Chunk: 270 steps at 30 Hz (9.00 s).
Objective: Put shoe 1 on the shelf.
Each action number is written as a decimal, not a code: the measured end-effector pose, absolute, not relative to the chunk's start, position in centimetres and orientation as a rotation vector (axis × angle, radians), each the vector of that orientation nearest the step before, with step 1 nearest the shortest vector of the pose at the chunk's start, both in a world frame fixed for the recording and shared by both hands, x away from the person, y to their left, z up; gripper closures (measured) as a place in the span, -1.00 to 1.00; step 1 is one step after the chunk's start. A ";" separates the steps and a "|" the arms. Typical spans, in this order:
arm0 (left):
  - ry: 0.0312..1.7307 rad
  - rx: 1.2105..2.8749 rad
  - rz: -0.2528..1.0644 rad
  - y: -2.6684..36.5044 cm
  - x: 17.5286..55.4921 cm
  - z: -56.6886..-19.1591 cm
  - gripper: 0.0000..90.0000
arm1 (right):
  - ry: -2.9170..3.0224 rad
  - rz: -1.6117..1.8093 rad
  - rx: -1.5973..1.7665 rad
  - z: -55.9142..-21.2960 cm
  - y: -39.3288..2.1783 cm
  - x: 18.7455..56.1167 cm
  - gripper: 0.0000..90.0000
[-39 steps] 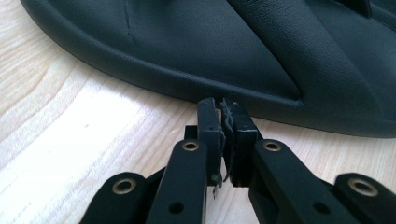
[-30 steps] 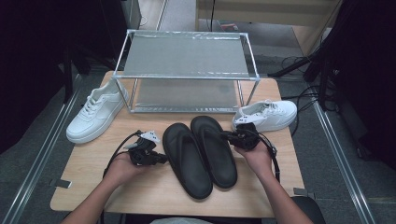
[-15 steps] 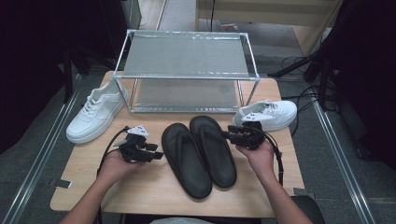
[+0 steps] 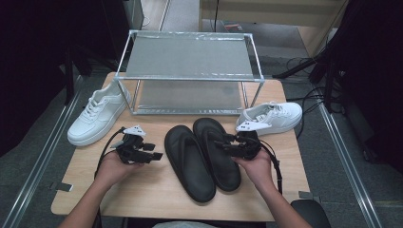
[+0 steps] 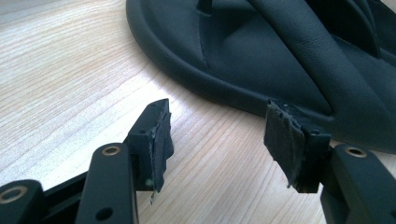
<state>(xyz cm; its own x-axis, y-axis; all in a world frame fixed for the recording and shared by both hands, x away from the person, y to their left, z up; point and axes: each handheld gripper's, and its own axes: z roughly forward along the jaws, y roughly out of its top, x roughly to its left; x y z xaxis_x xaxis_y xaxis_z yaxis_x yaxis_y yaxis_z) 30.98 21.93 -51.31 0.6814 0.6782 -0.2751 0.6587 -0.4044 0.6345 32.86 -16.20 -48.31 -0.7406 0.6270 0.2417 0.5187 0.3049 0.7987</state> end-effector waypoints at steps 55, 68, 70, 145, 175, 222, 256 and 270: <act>1.009 2.129 0.037 22.2 31.2 -51.2 -0.11 | 2.413 1.212 1.059 -52.8 -9.2 30.3 0.11; 1.015 2.121 0.033 22.4 31.3 -51.2 -0.11 | 2.422 1.168 1.035 -52.5 -9.0 30.1 0.37; 1.016 2.121 0.034 22.4 31.3 -51.2 -0.11 | 2.422 1.151 1.034 -52.5 -9.0 30.1 0.41; 0.987 2.119 0.035 22.7 30.9 -50.8 -0.13 | 2.198 1.186 1.361 -50.9 -3.8 47.6 0.42; 0.858 2.018 0.073 21.0 34.4 -43.2 0.99 | 2.327 1.291 1.106 -47.4 -8.0 40.3 0.33; 0.970 1.949 0.239 21.5 48.0 -36.5 0.99 | 2.502 1.304 1.191 -52.6 -12.2 35.1 1.00; 0.962 1.957 0.280 21.3 47.7 -36.7 0.98 | 2.518 1.263 1.191 -53.3 -10.3 36.4 1.00; 0.961 1.953 0.283 21.4 47.7 -36.8 0.97 | 2.546 1.298 1.163 -53.5 -6.7 36.9 1.00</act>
<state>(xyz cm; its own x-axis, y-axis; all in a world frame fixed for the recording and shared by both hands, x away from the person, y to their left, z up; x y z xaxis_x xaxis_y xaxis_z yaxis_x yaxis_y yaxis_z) 47.68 21.38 -36.75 0.6700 0.7217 -0.1738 0.5127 -0.2807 0.8114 36.91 -6.68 -53.54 -0.7143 0.6453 0.2708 0.5982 0.3623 0.7148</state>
